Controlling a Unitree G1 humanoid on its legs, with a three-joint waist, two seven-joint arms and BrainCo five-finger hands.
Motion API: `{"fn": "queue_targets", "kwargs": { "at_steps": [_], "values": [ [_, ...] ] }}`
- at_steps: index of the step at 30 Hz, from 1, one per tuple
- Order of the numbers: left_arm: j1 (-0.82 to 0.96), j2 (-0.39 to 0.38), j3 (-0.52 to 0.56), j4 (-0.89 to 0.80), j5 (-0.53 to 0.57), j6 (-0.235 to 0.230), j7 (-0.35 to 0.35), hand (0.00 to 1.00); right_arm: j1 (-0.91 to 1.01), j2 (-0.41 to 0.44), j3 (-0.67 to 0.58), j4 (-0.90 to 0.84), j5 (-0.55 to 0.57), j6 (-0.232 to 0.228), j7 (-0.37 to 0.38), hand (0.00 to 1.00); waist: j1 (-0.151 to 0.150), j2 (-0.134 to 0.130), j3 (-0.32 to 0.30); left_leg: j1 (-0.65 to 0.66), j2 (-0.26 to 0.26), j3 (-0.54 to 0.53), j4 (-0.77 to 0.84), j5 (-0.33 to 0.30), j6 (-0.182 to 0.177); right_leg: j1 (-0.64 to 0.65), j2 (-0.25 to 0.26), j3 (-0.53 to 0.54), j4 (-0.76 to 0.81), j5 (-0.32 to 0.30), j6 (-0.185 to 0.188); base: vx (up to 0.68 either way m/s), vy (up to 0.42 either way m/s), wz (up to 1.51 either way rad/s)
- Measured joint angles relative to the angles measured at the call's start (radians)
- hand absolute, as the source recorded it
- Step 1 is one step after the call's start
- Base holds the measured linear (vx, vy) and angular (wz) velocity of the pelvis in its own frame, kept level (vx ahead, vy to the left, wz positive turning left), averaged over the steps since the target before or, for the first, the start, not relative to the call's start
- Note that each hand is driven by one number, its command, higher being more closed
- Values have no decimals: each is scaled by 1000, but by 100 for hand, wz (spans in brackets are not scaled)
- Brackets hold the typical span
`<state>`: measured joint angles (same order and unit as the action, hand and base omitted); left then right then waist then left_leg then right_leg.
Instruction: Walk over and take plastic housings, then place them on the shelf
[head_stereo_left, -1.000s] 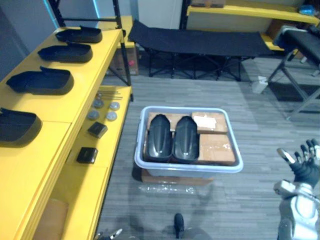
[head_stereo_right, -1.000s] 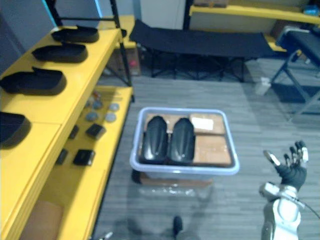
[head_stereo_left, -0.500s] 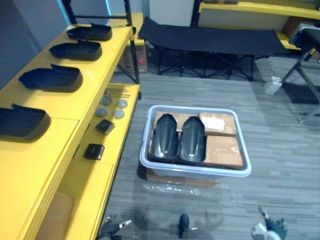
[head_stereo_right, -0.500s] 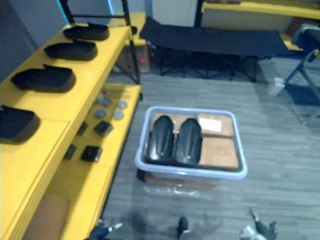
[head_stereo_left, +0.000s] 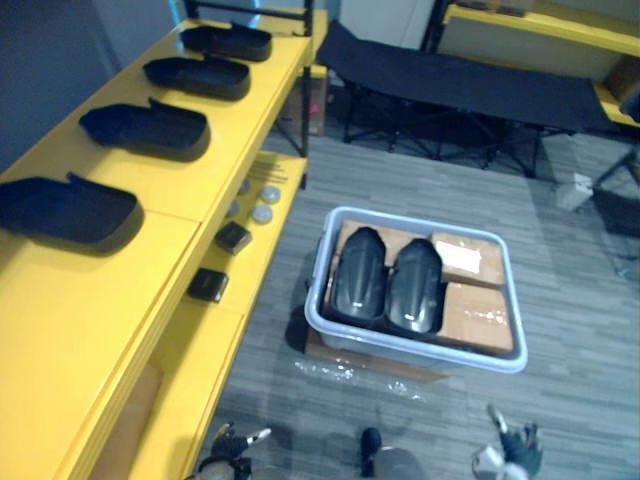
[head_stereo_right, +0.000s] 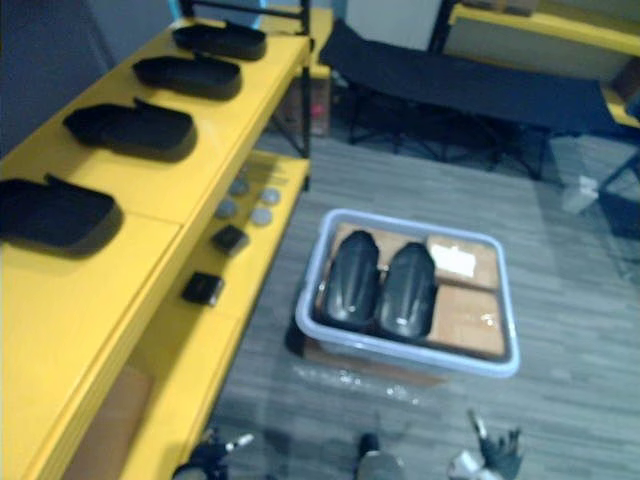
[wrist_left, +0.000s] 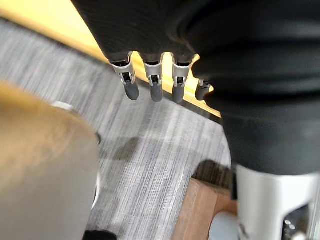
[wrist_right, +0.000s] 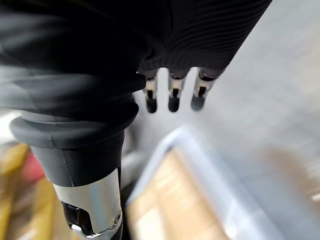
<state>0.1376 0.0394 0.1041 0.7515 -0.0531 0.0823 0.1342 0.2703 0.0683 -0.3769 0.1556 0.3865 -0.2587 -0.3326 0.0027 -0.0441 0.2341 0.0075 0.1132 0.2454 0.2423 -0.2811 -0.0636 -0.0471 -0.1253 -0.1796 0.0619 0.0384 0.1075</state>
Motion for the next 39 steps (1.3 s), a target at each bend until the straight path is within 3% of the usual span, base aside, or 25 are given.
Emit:
{"fn": "queue_targets", "kwargs": {
  "at_steps": [3, 6, 10, 12, 13, 14, 15, 17, 20, 21, 24, 26, 27, 28, 31, 33, 35, 36, 37, 39],
  "values": [
    [-21, -9, -41, -27, 46, -21, 1, 0, -87, -57, 8, -161, -19, 3, -53, 0, 13, 38, 62, -46, 15, -27, 48, -13, -7, -10, 11, -16, -4, -12, 2, -3, -62, 14],
    [-26, -8, -51, -39, 54, -36, 0, 0, -140, -98, 0, -224, -19, 26, -100, 0, 11, 52, 90, -68, 6, -38, 43, -6, -8, -32, 12, -14, -4, -11, 2, 68, -18, 5],
    [-43, 16, -69, -46, 52, -41, -4, 0, -173, -116, -50, -231, -40, 91, -174, 0, 9, 36, 120, -82, -16, -51, 49, 3, 1, -36, 2, -13, -17, -11, 1, 97, 36, 14],
    [-62, 30, -72, -48, 51, -44, -6, 0, -207, -139, -64, -229, -47, 119, -195, 0, 4, 18, 149, -137, -41, -82, 154, 5, 2, -21, -40, -14, -16, -9, 0, 62, 164, 25],
    [-73, 37, -68, -50, 50, -53, -6, 0, -245, -154, -81, -208, -47, 134, -210, 0, -1, 7, 170, -164, -68, -120, 99, -4, 27, -21, -69, -13, -15, -4, 8, 14, 135, 31],
    [-73, 35, -70, -60, 50, -58, -6, 0, -258, -173, -89, -193, -47, 142, -217, 0, -8, 23, 174, -165, -74, -135, 22, 55, 36, -23, -66, -15, -16, 0, 14, 16, 171, 32],
    [-83, 53, -77, -69, 49, -58, -6, 0, -317, -199, -97, -133, -38, 182, -228, 0, 1, 0, 196, -174, -102, -134, 32, 70, 44, -37, -90, -6, -14, 10, 21, 45, 172, 26],
    [-91, 70, -79, -69, 29, -58, -6, 0, -344, -213, -112, -100, -34, 201, -241, 0, 5, 1, 204, -188, -112, -146, 44, 70, 44, -40, -98, -6, -13, 23, 21, 56, 149, 23],
    [-95, 77, -81, -67, 13, -58, -5, 0, -463, -292, -124, 27, 17, 243, -261, 0, 14, 25, 226, -186, -109, -161, 75, 70, 46, -47, -98, -4, 31, 35, 2, 73, 89, 16],
    [-104, 85, -83, -62, 10, -58, -6, 0, -522, -350, -127, 96, 46, 260, -259, 0, 13, 42, 236, -197, -108, -184, 91, 67, 50, -58, -79, 30, 20, 7, 4, 59, -4, 23],
    [-122, 105, -85, -61, -12, -58, -6, 0, -604, -433, -145, 191, 73, 302, -255, 0, 14, 56, 243, -244, -116, -195, 141, 61, 59, -59, -67, 17, -10, 16, 2, 59, -16, 15],
    [-142, 92, -88, -45, -29, -62, -10, 0, -673, -511, -155, 262, 72, 345, -264, 0, 10, 69, 262, -373, -129, -223, 281, 31, 71, -56, -89, 24, -6, 17, 4, 26, 29, 19],
    [-146, 88, -93, -33, -30, -63, -10, 0, -688, -531, -154, 290, 73, 355, -269, 0, 6, 87, 257, -368, -134, -238, 172, 63, 69, -58, -88, 19, -4, 17, 4, 78, 32, 9],
    [-156, 90, -120, -19, -38, -59, -11, 0, -691, -569, -163, 332, 73, 378, -284, 0, 12, 99, 264, -347, -129, -243, 69, 142, 73, -59, -80, 20, 13, 4, 23, 92, 28, 8],
    [-153, 98, -128, -15, -66, -59, -10, 0, -719, -588, -193, 412, 74, 416, -317, 0, 21, 97, 266, -341, -139, -243, 83, 156, 79, -92, -98, 19, 89, -5, 32, 106, 46, 6],
    [-157, 102, -129, -18, -68, -59, -10, 0, -750, -603, -192, 447, 85, 425, -325, 0, 20, 107, 271, -340, -134, -260, 108, 154, 83, -118, -92, 22, 104, -84, 25, 69, -16, -7],
    [-169, 112, -129, -20, -87, -60, -10, 0, -760, -626, -192, 463, 93, 438, -329, 0, 19, 107, 271, -343, -142, -260, 128, 152, 84, -146, -80, 21, 51, -66, 9, 14, -65, 15],
    [-178, 107, -129, -20, -104, -60, -10, 0, -757, -654, -190, 465, 93, 449, -328, 0, 6, 114, 271, -346, -156, -262, 156, 128, 78, -144, -80, 6, 53, -12, 30, 20, -102, 15],
    [-175, 100, -137, -20, -105, -61, -10, 0, -765, -662, -189, 466, 92, 458, -328, 0, 8, 132, 269, -351, -141, -263, 168, 115, 68, -150, -66, 19, 52, -12, 30, 27, -108, 2],
    [-176, 99, -168, -19, -106, -60, -12, 0, -771, -665, -189, 466, 92, 469, -327, 0, 7, 140, 269, -358, -129, -262, 169, 110, 64, -161, -55, 23, 52, -12, 30, 9, -74, -21]
  ]
}}
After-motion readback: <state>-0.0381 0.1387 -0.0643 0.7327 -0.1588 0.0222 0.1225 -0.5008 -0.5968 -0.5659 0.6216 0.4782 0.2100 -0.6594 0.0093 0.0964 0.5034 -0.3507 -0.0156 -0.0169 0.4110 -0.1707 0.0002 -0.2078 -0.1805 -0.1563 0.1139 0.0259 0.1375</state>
